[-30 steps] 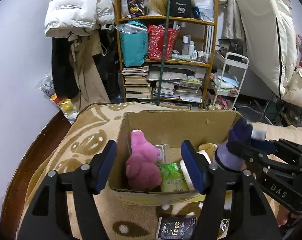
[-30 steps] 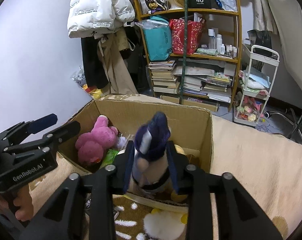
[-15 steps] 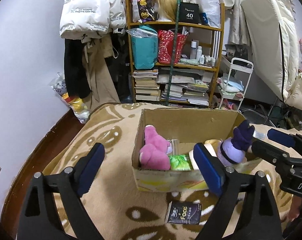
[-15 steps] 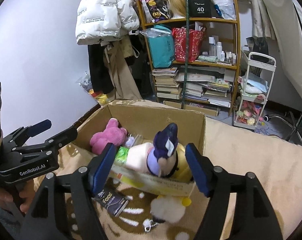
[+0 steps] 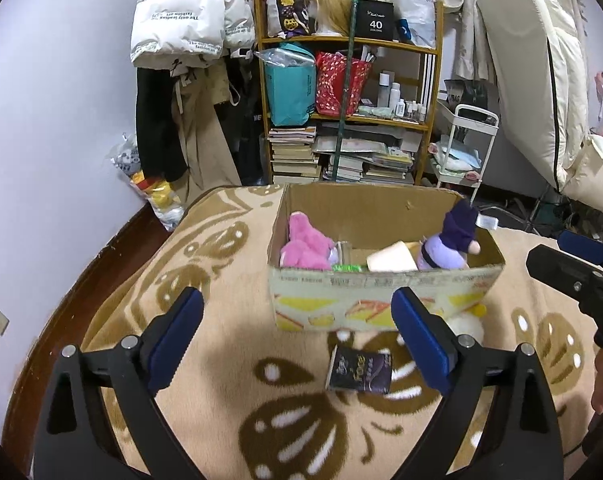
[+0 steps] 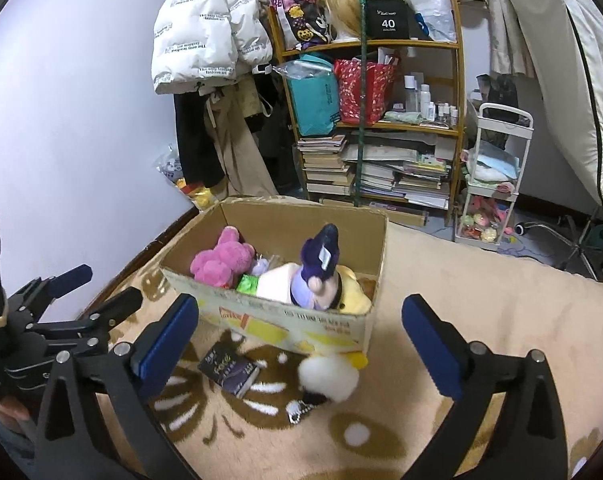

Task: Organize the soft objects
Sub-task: 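Open both tools to release the toys and withdraw from the box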

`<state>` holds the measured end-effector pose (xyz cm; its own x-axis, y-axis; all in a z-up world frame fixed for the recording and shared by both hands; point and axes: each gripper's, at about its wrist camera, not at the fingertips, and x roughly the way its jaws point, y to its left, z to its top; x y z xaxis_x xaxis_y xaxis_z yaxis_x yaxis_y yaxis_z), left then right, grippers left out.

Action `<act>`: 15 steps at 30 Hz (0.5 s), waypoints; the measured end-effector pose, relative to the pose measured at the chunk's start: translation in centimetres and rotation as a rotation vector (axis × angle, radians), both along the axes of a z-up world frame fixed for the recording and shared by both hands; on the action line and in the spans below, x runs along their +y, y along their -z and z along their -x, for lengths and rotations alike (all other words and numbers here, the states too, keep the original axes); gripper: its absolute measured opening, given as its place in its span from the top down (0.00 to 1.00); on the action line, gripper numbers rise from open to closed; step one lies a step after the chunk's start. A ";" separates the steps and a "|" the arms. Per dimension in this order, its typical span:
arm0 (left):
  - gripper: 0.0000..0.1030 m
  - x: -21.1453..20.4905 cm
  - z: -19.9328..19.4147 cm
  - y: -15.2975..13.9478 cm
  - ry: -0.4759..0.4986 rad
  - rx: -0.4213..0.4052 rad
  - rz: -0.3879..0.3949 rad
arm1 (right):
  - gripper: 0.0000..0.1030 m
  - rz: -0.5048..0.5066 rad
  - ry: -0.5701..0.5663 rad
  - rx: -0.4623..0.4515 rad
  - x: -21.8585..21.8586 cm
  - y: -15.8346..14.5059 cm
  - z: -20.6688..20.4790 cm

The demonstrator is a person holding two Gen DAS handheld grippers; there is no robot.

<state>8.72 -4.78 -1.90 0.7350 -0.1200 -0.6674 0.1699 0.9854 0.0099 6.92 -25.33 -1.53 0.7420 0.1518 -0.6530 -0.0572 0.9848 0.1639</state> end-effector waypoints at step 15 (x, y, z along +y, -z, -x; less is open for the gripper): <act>0.09 0.1 2.4 0.2 0.020 0.001 -0.026 | 0.00 0.012 -0.010 -0.014 0.0 0.0 2.5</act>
